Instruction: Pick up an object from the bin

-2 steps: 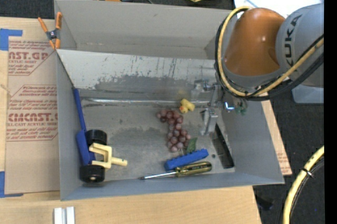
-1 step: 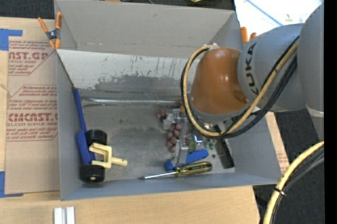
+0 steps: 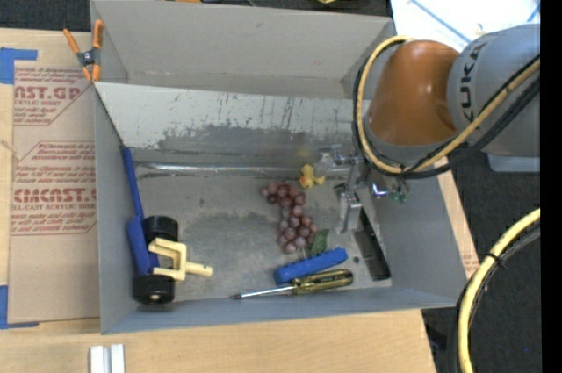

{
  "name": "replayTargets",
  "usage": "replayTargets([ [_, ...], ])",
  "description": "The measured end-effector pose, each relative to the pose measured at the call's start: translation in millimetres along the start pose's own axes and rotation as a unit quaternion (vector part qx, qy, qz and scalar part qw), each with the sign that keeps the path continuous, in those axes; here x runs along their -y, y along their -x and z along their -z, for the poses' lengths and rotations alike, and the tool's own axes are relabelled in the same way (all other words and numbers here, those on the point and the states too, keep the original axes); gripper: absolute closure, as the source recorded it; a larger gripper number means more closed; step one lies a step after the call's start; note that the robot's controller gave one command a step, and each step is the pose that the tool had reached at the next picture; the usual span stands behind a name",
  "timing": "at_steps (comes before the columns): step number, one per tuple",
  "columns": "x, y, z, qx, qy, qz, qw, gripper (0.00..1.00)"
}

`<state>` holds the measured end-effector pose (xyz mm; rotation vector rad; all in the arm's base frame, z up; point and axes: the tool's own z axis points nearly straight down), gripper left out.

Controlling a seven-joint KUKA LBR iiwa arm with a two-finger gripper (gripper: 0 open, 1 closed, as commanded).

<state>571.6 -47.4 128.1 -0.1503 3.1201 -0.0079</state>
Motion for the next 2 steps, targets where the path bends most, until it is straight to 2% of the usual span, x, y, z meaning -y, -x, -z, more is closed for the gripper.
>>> replayTargets([
  [1,-40,-68.9,-34,-0.0094,0.004,-0.077,0.9970,0.00],
  [2,-31,13.6,-40,0.0062,-0.003,0.023,0.9997,1.00],
])
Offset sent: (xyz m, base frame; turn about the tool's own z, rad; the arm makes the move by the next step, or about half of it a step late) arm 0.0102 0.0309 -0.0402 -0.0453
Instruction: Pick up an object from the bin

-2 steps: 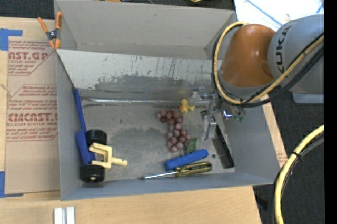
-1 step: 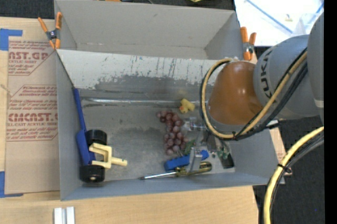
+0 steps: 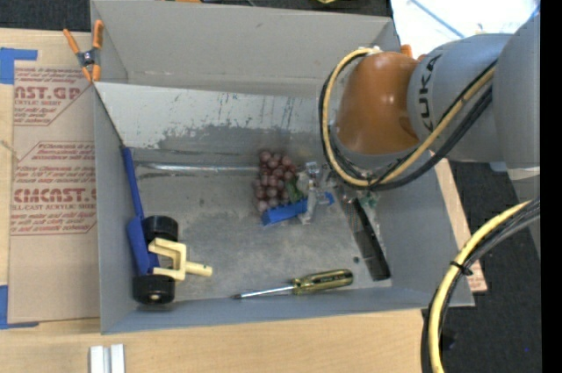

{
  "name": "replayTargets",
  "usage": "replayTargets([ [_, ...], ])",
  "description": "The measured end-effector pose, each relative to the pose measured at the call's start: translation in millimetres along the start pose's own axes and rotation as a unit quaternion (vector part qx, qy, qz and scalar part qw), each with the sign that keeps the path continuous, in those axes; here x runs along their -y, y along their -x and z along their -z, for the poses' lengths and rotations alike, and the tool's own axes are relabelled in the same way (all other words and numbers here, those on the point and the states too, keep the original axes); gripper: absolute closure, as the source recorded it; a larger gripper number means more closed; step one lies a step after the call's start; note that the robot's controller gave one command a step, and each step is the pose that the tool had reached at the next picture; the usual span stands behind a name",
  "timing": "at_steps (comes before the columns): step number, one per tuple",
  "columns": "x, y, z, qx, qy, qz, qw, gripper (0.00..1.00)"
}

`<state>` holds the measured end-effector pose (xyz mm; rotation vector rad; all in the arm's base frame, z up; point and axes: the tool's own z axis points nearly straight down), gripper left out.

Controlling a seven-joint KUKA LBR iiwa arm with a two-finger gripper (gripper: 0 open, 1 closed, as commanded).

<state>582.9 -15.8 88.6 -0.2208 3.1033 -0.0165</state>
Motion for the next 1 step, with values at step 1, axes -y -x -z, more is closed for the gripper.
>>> replayTargets([
  [1,0.0,0.0,0.0,0.0000,0.000,0.000,1.0000,1.00],
])
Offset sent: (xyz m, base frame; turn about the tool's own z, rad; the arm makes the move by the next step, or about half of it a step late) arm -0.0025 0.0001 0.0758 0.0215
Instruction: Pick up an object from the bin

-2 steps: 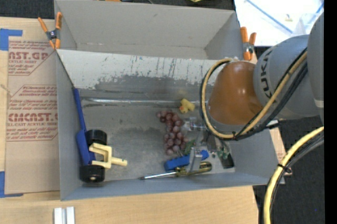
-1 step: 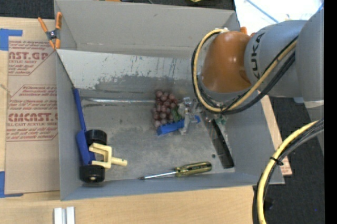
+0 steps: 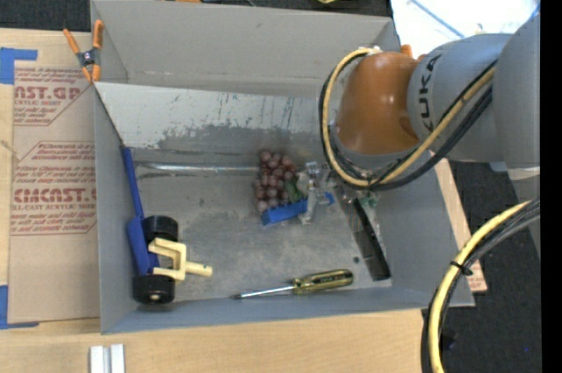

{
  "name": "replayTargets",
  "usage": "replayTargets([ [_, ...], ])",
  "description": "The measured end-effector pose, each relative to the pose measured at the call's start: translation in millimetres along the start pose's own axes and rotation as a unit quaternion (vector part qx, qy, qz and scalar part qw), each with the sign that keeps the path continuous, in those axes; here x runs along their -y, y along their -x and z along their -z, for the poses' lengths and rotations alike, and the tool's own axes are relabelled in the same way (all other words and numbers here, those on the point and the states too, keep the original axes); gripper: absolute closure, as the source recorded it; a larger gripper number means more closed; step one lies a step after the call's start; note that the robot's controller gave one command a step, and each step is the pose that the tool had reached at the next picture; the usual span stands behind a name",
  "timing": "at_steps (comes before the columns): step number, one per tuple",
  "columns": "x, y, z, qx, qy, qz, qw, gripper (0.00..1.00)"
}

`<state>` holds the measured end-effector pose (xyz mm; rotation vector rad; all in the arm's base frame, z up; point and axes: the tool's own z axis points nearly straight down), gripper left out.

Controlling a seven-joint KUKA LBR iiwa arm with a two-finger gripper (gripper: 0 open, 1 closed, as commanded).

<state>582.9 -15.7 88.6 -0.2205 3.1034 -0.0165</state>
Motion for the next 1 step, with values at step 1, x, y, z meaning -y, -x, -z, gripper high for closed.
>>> replayTargets([
  [1,-0.1,0.7,78.5,0.0026,0.000,-0.010,0.9999,1.00],
])
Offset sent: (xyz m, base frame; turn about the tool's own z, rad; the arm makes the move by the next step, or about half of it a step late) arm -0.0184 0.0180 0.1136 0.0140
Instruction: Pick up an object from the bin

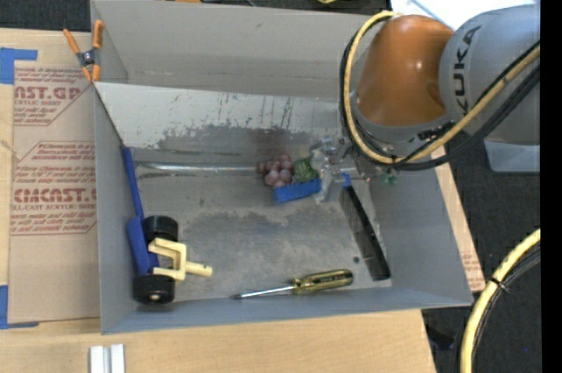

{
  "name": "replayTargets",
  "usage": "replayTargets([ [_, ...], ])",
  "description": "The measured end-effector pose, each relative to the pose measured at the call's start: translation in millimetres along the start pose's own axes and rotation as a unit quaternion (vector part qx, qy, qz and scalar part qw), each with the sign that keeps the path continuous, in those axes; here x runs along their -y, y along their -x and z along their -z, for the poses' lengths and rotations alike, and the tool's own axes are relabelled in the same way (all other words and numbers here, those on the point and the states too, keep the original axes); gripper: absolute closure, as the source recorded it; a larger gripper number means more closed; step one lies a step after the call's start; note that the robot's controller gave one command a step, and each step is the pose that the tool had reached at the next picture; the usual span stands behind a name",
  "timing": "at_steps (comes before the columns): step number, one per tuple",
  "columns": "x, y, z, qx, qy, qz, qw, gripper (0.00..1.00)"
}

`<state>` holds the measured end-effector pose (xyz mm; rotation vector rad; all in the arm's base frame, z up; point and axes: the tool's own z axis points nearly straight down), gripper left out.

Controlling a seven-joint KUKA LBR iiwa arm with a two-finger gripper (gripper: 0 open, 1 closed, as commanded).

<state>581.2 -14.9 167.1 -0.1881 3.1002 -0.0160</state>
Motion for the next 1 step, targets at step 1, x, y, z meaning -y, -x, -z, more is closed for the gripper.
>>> replayTargets([
  [1,-19.9,-12.8,37.8,-0.0043,0.001,0.004,1.0000,1.00],
])
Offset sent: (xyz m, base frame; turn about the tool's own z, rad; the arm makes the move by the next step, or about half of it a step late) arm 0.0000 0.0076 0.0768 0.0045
